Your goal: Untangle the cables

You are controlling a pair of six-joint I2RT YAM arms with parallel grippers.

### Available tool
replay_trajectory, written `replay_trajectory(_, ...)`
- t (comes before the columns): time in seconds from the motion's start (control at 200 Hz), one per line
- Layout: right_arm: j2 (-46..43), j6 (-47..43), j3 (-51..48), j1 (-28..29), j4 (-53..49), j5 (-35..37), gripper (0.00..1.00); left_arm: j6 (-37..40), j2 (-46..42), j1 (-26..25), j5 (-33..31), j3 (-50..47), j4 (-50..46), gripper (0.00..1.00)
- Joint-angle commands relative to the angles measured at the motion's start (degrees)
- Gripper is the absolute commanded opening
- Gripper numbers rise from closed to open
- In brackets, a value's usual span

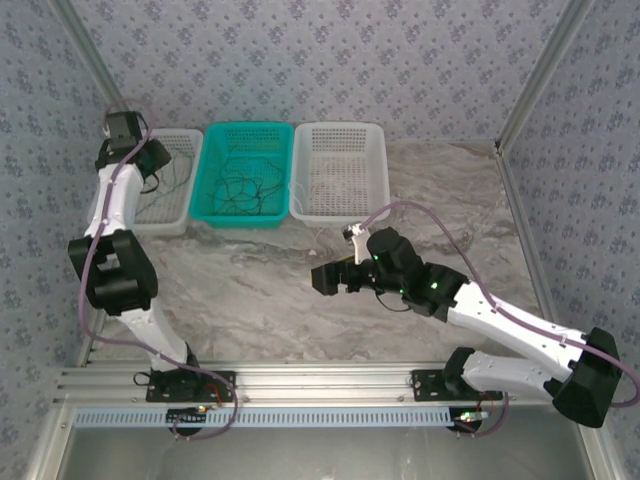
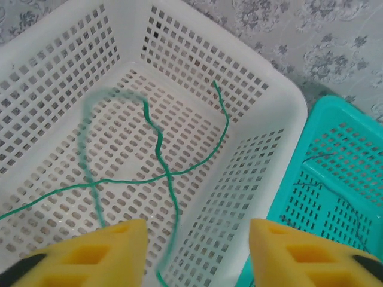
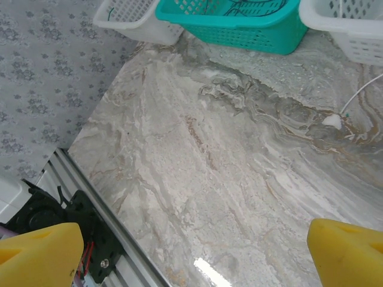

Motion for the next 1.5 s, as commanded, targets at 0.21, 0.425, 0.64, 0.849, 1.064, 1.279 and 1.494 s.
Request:
replay_trajectory(0.21,-0.73,1.32,0.99,-1.00,-1.52,7.32,0.98,-6.75,-14.81,-1.43,5.43,-9.67,1.80,0.55)
replay_trajectory(0.425,-6.42,1.29,-0.45,-5.04,-11.75,24.86,0.98,-8.34,-35.00,-12.64,3.18,-29.93,7.92,0.50)
replay_trajectory(0.64,-11.25,-1.39,-4.57,-19.29,-15.70,31.79,0.99,-8.77,-51.45,-30.53,-5.75,-45.15,7.41,0.48)
replay_trajectory(0.849,-10.36,-10.68,-11.97,-30.83,-3.93,41.48,1.00,-7.83,-60.04,-42.26,-17.09,-56.73,6.15,0.57)
replay_trajectory(1.064,3.99,-21.09,-19.79,-40.50,17.49,45.44,1.00,-1.40,-64.50,-42.78,-23.01,-62.77,8.04,0.79)
replay_trajectory(1.279,18.92,-27.20,-24.55,-45.92,48.12,39.58,1.00,3.14,-71.14,-42.75,-30.63,-71.53,18.46,0.97)
replay_trajectory(1.494,28.96,-32.92,-28.37,-51.80,67.81,18.86,1.00,10.87,-72.33,-42.58,-34.92,-76.52,23.19,0.99)
